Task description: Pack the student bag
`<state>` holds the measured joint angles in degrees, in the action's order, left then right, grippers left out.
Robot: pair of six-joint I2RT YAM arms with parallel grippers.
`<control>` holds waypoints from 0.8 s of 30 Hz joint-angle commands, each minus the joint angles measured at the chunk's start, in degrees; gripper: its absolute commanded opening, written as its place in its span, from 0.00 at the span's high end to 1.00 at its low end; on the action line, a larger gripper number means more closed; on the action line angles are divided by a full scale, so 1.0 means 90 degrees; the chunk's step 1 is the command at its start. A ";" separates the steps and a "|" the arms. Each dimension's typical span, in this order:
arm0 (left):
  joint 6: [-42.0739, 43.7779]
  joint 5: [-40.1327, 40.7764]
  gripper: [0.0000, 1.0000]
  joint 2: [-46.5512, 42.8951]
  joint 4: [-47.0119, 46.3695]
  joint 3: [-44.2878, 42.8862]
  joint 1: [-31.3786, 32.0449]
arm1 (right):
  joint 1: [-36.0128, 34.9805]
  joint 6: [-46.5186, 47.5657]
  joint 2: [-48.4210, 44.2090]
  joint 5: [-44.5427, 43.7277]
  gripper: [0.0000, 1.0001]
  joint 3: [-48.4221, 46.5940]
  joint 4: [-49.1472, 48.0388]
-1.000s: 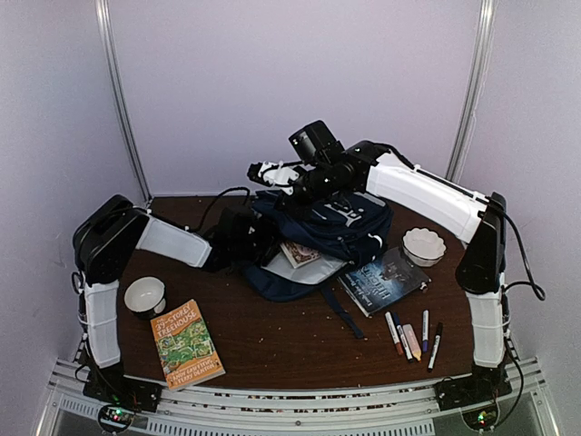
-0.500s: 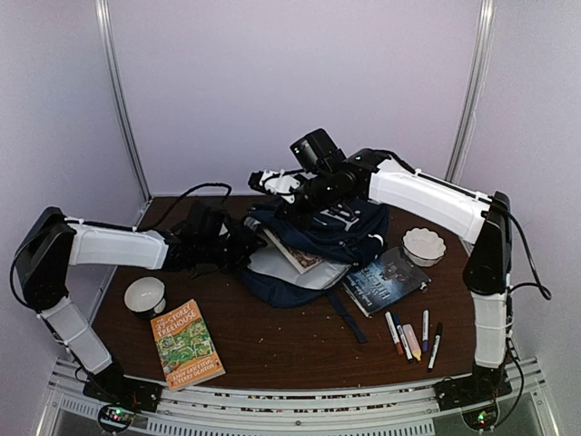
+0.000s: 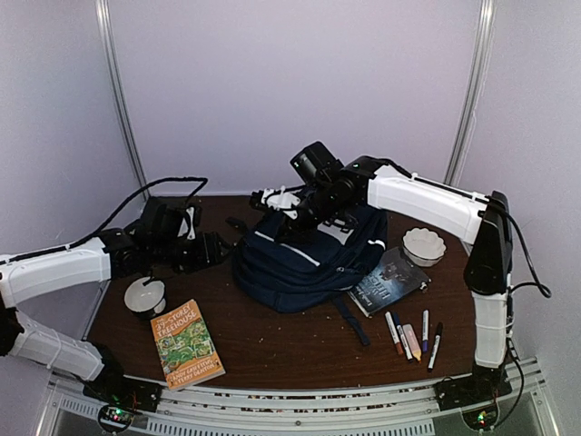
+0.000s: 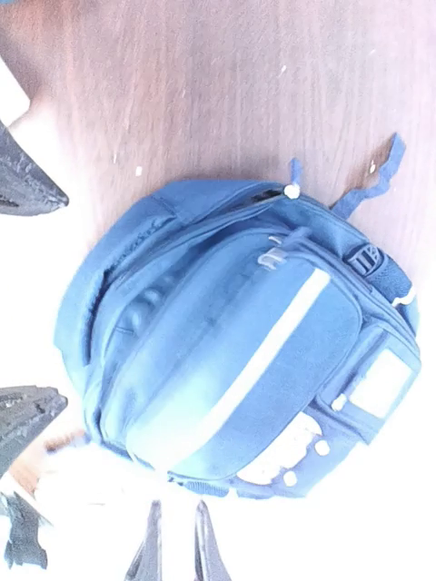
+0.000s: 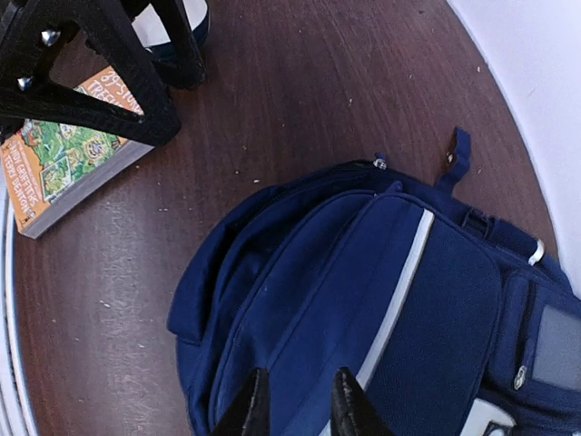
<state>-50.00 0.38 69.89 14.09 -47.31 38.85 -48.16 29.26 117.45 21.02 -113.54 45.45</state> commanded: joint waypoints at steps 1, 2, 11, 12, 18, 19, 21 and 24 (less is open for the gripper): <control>0.1484 -0.0044 0.33 0.0283 0.0485 -0.0601 -0.0228 | 0.0107 -0.0374 -0.0570 0.0219 0.64 0.0450 0.0481; 0.1755 -0.0048 0.33 0.0373 0.0564 -0.0720 -0.0229 | 0.0179 -0.0429 -0.0825 0.0307 0.59 0.0723 0.0462; 0.3349 -0.0165 0.21 0.1472 0.1214 -0.1843 -0.0316 | 0.1334 -0.1151 -0.2750 -0.0233 0.50 0.3407 -0.0172; 0.3416 -0.0292 0.18 0.1616 0.1276 -0.1997 -0.0377 | 0.1568 -0.1332 -0.2832 -0.0338 0.48 0.3671 -0.0307; 0.3098 -0.1255 0.14 0.2470 0.0963 -0.2458 -0.1152 | 0.2856 -0.2326 -0.2457 -0.0110 0.34 0.4127 -0.0656; 0.2939 -0.1415 0.14 0.2655 0.0914 -0.2551 -0.1299 | 0.2986 -0.2432 -0.2236 -0.0038 0.32 0.3956 -0.0547; 0.2576 -0.1796 0.14 0.3016 0.0759 -0.2696 -0.1603 | 0.3163 -0.2592 -0.1686 0.0223 0.31 0.3509 -0.0229; 0.2105 -0.2052 0.15 0.3464 0.0414 -0.2820 -0.1798 | 0.3250 -0.2686 -0.0926 0.0439 0.27 0.2807 0.0164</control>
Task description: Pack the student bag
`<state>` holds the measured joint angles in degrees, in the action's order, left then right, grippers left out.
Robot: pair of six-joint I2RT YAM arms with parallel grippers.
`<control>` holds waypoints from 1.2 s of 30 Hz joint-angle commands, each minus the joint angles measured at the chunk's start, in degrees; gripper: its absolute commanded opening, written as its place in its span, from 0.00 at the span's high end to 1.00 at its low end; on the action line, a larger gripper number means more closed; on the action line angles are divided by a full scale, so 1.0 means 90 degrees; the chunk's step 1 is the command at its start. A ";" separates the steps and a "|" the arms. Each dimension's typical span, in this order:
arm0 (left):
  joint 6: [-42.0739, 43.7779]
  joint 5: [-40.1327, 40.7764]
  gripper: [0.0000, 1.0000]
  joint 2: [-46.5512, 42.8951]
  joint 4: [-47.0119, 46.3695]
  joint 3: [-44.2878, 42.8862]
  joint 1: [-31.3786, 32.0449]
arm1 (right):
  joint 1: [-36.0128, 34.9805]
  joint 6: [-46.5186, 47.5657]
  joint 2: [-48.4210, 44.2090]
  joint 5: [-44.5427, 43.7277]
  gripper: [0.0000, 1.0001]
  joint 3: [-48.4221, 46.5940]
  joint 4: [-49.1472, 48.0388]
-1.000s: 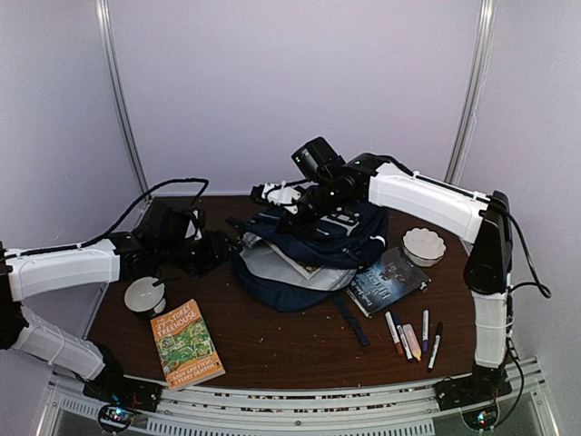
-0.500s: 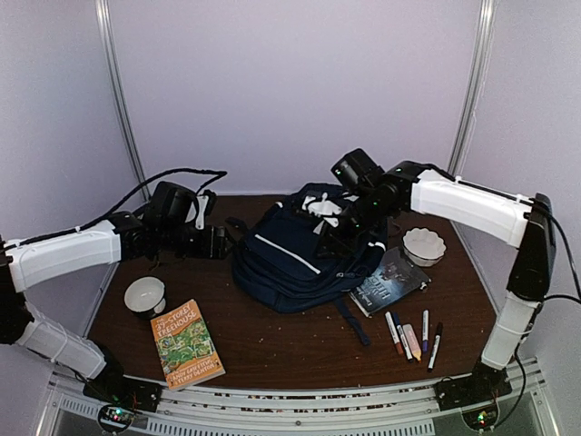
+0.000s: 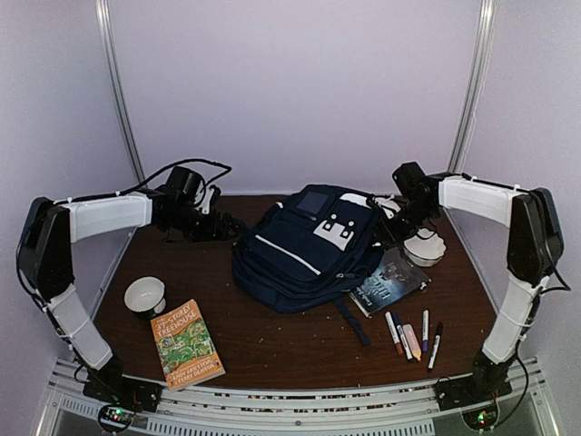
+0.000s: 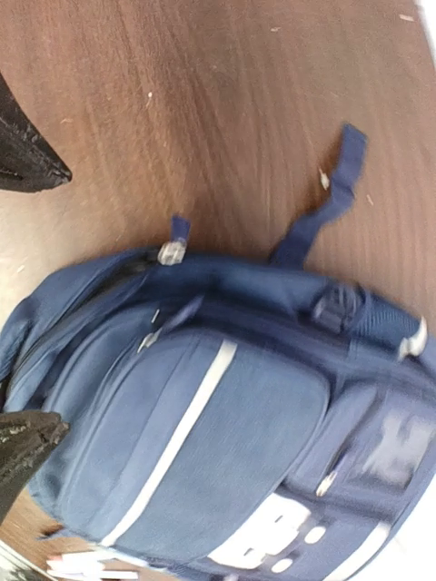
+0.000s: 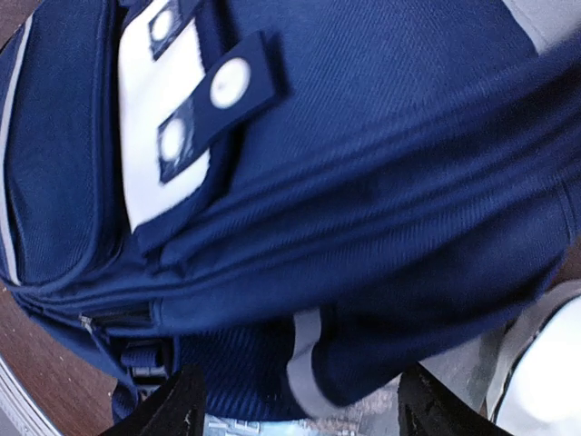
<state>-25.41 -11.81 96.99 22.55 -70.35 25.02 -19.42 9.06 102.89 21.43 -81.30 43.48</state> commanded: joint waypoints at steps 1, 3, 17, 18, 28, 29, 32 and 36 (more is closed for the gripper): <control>-0.0668 -0.0711 0.15 0.0588 -0.0621 -0.0301 -0.0269 | 0.0053 -0.0483 0.0934 0.0466 0.27 -0.0958 0.0465; -0.0743 -0.0798 0.15 0.0945 -0.0674 -0.0441 -0.0264 | 0.0049 -0.0566 0.1390 0.0567 0.26 -0.1345 0.0662; -0.1289 -0.1791 0.22 0.0367 -0.1143 0.1205 -0.0120 | -0.0743 -0.0771 0.4201 0.1334 0.23 -0.5553 0.1585; -0.1333 -0.1755 0.22 0.0195 -0.1125 0.1403 -0.0064 | -0.0846 -0.0772 0.4285 0.1303 0.23 -0.5699 0.1577; -0.1717 -0.0935 0.22 -0.1528 -0.0567 0.2479 0.0674 | -0.1228 -0.0650 0.4513 0.0978 0.21 -0.6402 0.1578; -0.1677 -0.0830 0.22 -0.1679 -0.0377 0.2454 0.0710 | -0.1191 -0.0587 0.4366 0.0907 0.21 -0.6369 0.1642; -0.1571 -0.0451 0.22 -0.2180 0.0296 0.2317 0.0754 | -0.1013 -0.0343 0.3689 0.0788 0.20 -0.6000 0.1710; -0.1435 -0.0169 0.22 -0.2615 0.0889 0.2069 0.0813 | -0.0818 0.0105 0.2460 0.0679 0.19 -0.5171 0.1833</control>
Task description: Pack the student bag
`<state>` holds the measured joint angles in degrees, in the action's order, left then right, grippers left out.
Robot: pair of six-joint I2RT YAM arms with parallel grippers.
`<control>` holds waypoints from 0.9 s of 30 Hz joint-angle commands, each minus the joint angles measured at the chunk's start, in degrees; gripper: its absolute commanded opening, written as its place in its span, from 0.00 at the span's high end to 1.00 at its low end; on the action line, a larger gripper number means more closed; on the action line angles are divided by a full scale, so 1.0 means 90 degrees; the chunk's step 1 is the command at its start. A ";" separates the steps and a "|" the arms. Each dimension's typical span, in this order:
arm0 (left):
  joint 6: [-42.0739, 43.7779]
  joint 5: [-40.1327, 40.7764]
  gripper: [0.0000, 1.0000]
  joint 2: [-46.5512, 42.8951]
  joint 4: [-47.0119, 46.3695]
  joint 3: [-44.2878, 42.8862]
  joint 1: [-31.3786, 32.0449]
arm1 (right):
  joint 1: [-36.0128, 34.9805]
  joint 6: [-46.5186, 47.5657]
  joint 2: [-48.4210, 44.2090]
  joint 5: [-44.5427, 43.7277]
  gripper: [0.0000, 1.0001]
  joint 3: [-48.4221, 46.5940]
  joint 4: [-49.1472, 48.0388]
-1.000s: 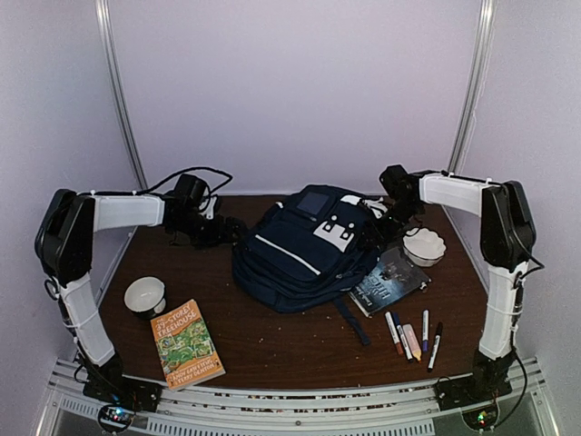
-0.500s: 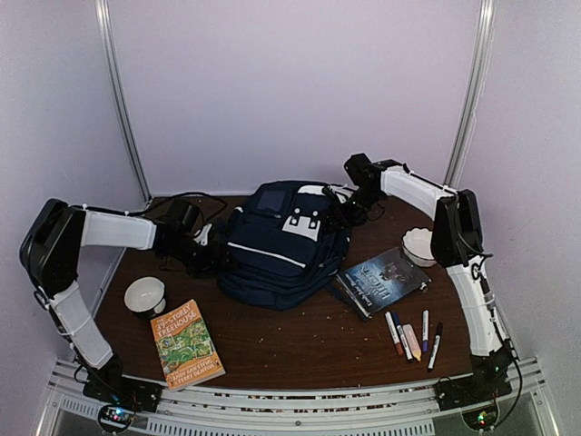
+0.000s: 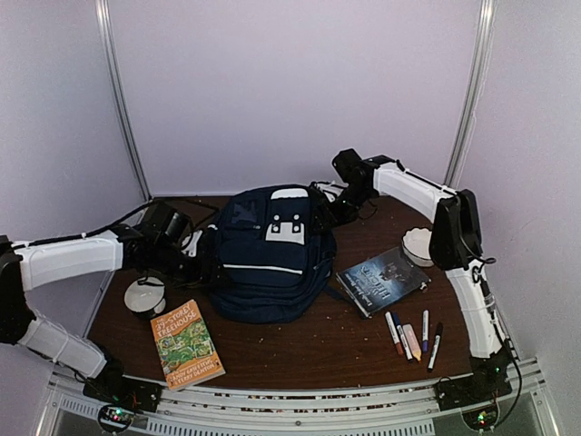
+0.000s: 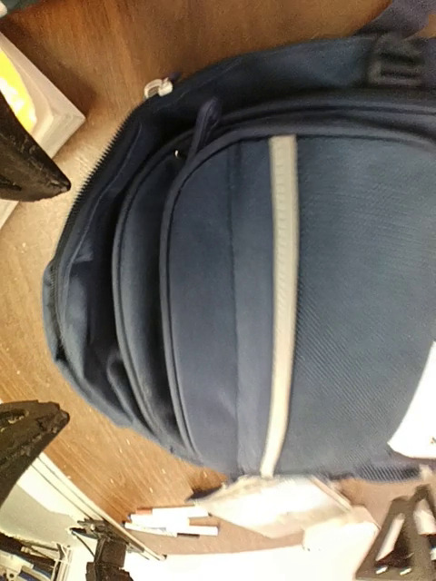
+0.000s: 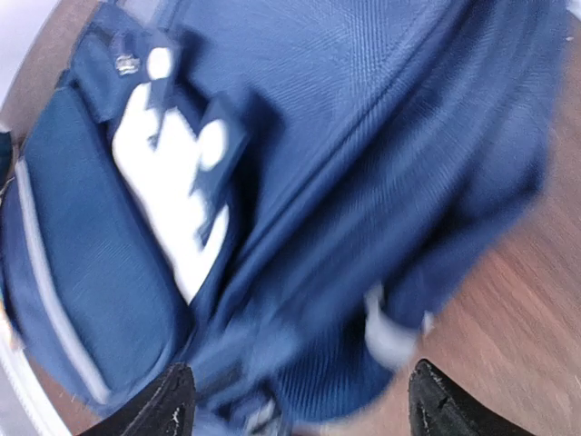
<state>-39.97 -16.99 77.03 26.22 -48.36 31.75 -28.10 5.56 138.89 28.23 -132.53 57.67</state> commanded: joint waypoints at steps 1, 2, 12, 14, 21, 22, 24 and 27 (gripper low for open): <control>0.0245 0.0504 0.22 -0.0474 0.0574 -0.0467 0.0102 | 0.0185 0.0626 -0.1879 -0.0122 0.19 0.0826 0.0301; 0.0331 0.0615 0.22 -0.0532 0.0617 -0.0563 0.0174 | 0.0226 0.0740 -0.2205 -0.0168 0.18 0.1155 0.0311; 0.0761 0.0771 0.23 0.0033 -0.0349 -0.1548 0.1300 | 0.0893 0.1383 -0.5364 -0.1032 0.19 0.5178 0.0008; 0.0761 0.0775 0.24 0.0368 -0.0532 -0.1747 0.1611 | 0.1224 0.1586 -0.5789 -0.1121 0.20 0.5824 -0.0017; 0.0755 0.0860 0.23 0.1696 -0.1106 -0.2491 0.2604 | 0.2215 0.2342 -0.6753 -0.1178 0.20 0.7553 -0.0290; 0.0719 0.0804 0.23 0.1927 -0.1182 -0.2630 0.2710 | 0.2325 0.2453 -0.6830 -0.1221 0.20 0.7728 -0.0376; 0.0679 0.0660 0.23 0.2386 -0.1416 -0.2919 0.2818 | 0.2499 0.2600 -0.6901 -0.1352 0.20 0.8088 -0.0544; 0.0599 0.0454 0.23 0.3214 -0.1531 -0.3540 0.2884 | 0.2729 0.2658 -0.6781 -0.1519 0.20 0.8187 -0.0709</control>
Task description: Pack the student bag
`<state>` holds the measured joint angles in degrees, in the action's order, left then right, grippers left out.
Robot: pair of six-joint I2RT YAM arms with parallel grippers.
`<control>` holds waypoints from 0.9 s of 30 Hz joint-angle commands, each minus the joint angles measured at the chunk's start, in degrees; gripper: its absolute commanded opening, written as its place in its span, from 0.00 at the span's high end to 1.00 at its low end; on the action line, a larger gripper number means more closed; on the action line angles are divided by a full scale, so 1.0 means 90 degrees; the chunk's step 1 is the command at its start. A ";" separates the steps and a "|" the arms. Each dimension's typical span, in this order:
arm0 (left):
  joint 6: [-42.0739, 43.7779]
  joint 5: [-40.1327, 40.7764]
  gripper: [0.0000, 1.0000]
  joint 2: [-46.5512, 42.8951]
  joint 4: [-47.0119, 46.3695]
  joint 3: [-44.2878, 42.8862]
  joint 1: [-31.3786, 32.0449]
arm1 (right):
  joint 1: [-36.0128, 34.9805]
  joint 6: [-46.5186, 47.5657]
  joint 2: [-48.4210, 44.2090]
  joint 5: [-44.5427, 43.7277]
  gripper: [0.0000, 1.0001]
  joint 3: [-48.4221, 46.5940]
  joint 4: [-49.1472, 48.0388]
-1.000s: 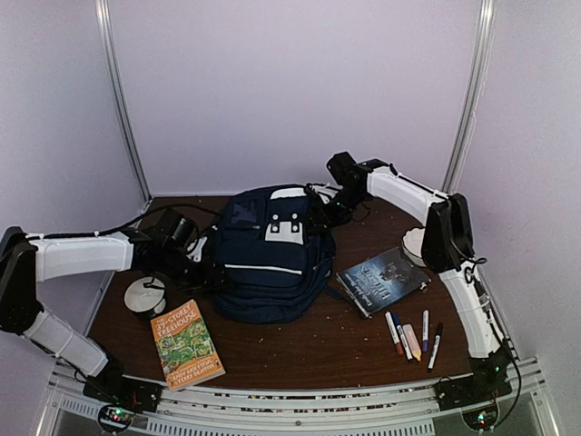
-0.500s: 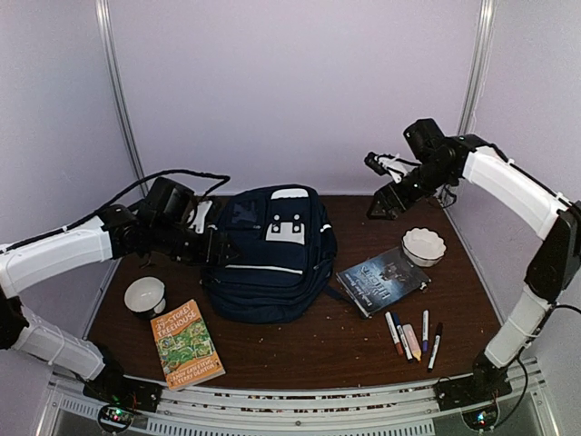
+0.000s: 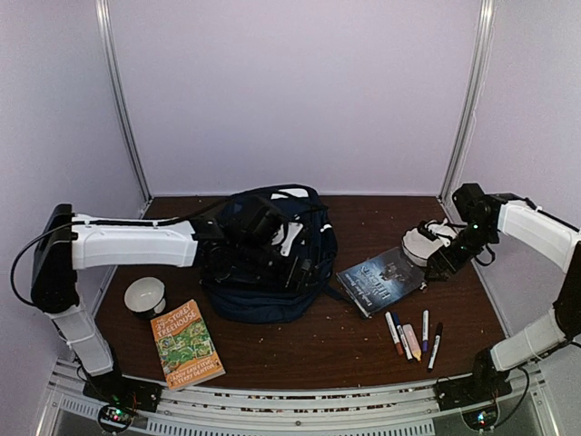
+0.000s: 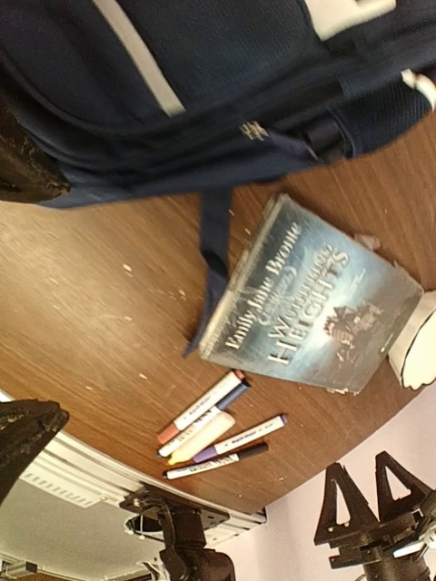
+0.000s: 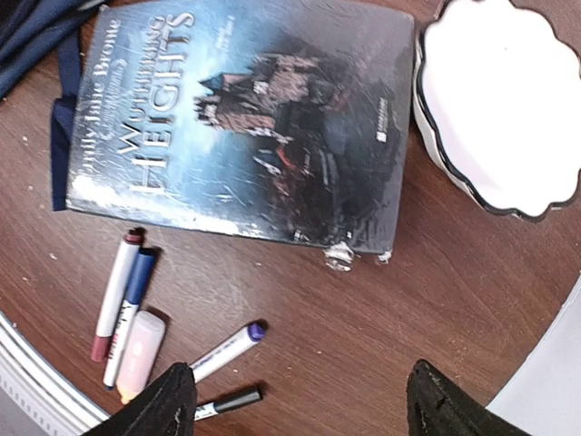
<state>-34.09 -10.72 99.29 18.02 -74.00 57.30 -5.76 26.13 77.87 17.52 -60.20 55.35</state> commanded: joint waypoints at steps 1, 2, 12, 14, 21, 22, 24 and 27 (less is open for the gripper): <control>-0.0115 -0.0258 0.23 0.0988 -0.0633 -0.0912 0.0062 | 0.0309 0.0386 0.0068 -0.0317 0.20 0.0138 -0.0494; -0.0220 -0.0280 0.23 0.1200 -0.0663 -0.1150 0.0068 | 0.0346 0.0394 0.0169 -0.0316 0.20 0.0109 -0.0542; -0.1168 -0.0316 0.20 0.2433 -0.1228 -0.1737 0.0089 | 0.0386 0.0554 0.1232 0.0317 0.18 -0.0304 -0.0480; -0.1370 -0.0556 0.20 0.2667 -0.1530 -0.1828 0.0089 | 0.0390 0.0502 0.1346 0.0201 0.18 -0.0377 -0.0494; -0.1916 -0.0595 0.20 0.2985 -0.2301 -0.1788 0.0089 | 0.0435 0.0397 0.1861 -0.0065 0.18 -0.0874 -0.0371; -0.1950 -0.0596 0.20 0.3009 -0.2333 -0.1795 0.0089 | 0.0435 0.0397 0.1962 0.0006 0.18 -0.0937 -0.0321; -0.1995 -0.0591 0.20 0.3065 -0.2356 -0.1824 0.0089 | 0.0435 0.0367 0.2188 0.0098 0.19 -0.1042 -0.0219; -0.2034 -0.0612 0.20 0.3227 -0.2286 -0.1953 0.0089 | 0.0428 0.0325 0.2337 0.0077 0.19 -0.1057 -0.0220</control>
<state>-50.74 -15.49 126.06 0.89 -89.49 57.98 -2.15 29.95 96.97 18.04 -68.69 51.86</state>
